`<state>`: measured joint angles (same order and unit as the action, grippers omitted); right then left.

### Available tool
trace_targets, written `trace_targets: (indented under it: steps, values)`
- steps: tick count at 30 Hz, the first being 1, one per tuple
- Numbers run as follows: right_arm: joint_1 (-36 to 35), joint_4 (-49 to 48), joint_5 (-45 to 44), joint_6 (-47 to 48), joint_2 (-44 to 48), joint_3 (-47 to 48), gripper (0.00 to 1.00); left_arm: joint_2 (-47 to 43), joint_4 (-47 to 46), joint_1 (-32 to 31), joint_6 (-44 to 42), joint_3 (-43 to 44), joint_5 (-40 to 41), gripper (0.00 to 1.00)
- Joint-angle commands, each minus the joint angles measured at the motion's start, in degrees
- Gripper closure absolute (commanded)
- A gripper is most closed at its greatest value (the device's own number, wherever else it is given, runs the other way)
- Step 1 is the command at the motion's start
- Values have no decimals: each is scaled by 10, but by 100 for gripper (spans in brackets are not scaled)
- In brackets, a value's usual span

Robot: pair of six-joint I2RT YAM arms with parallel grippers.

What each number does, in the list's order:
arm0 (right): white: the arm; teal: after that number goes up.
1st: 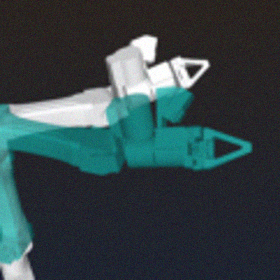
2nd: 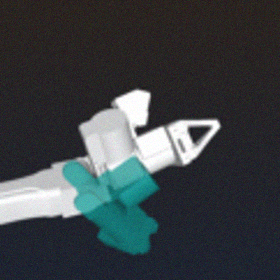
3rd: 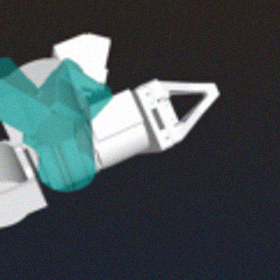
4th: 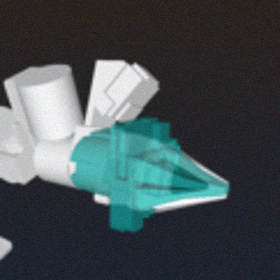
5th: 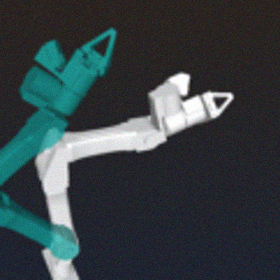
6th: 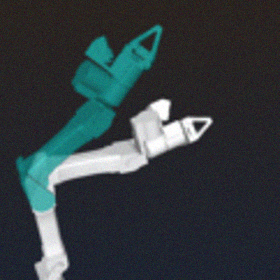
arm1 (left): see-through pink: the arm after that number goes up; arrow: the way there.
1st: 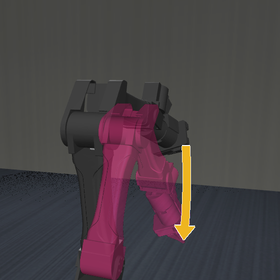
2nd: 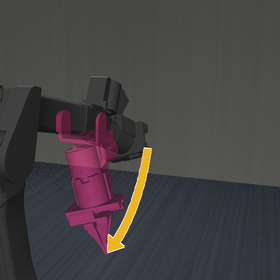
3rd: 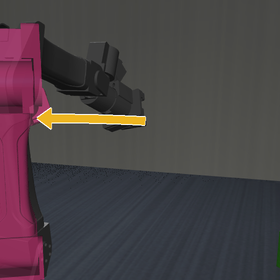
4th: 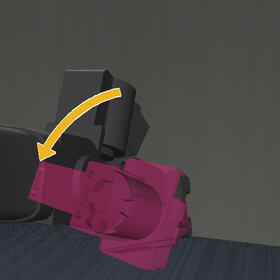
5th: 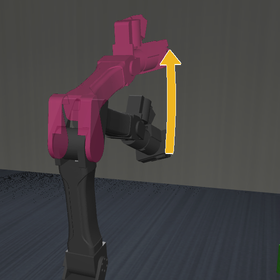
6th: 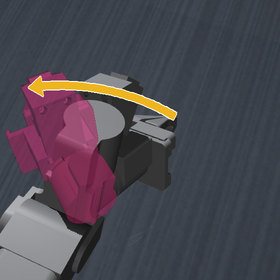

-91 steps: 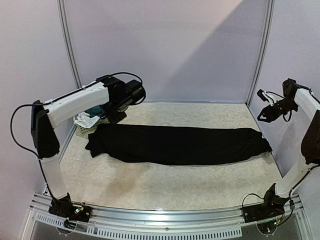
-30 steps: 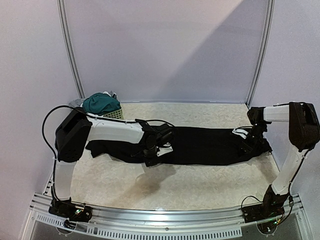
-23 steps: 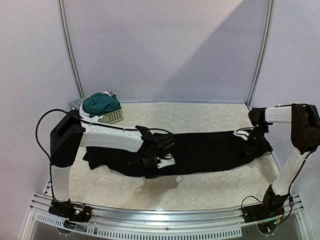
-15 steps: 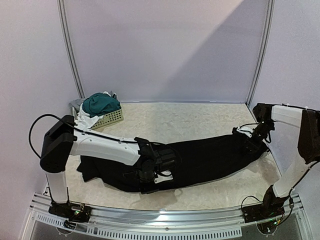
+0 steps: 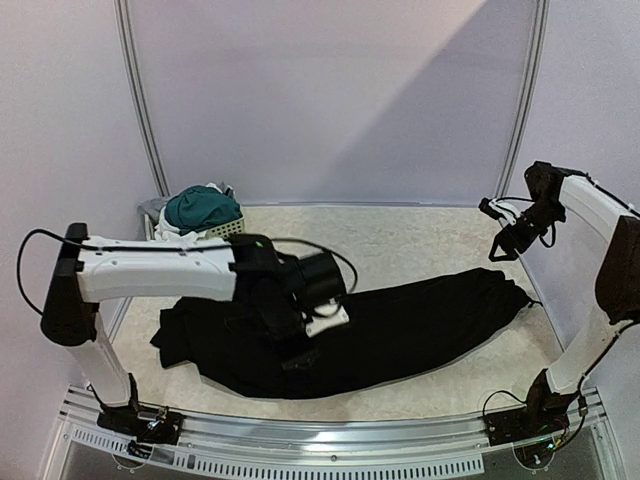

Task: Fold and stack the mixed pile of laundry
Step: Move the rectangle-folded trousers to the center of the board, then adjust the rectangle-folded trousers at the center of the board.

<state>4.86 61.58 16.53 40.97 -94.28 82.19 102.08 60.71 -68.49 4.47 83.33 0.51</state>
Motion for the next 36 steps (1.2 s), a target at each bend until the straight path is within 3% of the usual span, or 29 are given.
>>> trace_targets:
  steps: [1,6,12,14,21,33,36]
  values:
    - [26,-9,10,-53,-86,35,31,-37,-44,105,7,3,24,52]
    - [39,-10,-3,-71,-180,71,23,-7,-97,183,15,0,9,52]
    - [50,-25,-23,-81,-218,74,24,0,-118,227,15,-39,9,54]
    - [53,-20,-16,-85,-227,78,29,-12,-125,241,24,-57,15,54]
    - [86,-4,15,-109,-227,100,78,-73,-117,298,40,-112,63,54]
    - [112,-77,-28,-163,-194,76,81,-141,-107,360,79,-212,171,53]
    - [119,-91,-39,-178,-194,76,82,-155,-105,381,97,-232,163,53]
